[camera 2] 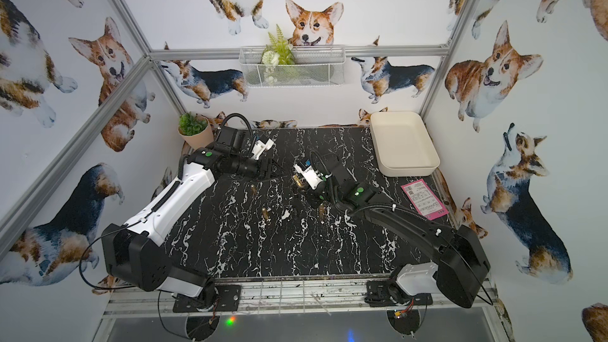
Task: Open the lipstick cap
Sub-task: Place the lipstick at the center of the board.
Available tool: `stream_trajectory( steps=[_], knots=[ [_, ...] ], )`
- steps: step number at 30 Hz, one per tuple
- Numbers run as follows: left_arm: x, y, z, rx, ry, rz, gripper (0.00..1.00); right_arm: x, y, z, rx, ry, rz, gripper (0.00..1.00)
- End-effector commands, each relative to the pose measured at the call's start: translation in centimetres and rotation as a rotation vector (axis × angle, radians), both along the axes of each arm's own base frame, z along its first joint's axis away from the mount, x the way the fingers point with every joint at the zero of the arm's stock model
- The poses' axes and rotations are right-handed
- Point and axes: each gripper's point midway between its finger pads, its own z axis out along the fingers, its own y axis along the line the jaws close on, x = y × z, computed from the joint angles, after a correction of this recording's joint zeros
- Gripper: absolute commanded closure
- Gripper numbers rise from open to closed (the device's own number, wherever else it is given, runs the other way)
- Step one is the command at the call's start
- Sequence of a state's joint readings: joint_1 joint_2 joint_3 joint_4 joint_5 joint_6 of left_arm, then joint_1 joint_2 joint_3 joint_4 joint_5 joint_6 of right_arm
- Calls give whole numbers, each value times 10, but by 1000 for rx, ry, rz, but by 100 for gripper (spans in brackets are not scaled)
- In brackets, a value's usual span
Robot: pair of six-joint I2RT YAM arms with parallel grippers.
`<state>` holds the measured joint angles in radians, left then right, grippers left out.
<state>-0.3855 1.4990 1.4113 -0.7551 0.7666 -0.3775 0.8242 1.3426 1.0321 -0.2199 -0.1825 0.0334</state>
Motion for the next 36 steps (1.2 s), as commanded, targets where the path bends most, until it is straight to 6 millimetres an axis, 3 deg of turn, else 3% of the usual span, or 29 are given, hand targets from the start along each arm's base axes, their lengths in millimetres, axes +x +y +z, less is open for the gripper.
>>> stream_trajectory(
  steps=[1,11,36],
  knots=[
    [-4,-8,13,-33,-7,-36,41,2,9,8,26,-14,16,100],
    [-9,-26,-9,56,51,-97,41,1,11,7,13,-21,21,100],
    [-11,-30,-13,65,69,-126,61,0,12,-2,-22,-23,27,100]
  ],
)
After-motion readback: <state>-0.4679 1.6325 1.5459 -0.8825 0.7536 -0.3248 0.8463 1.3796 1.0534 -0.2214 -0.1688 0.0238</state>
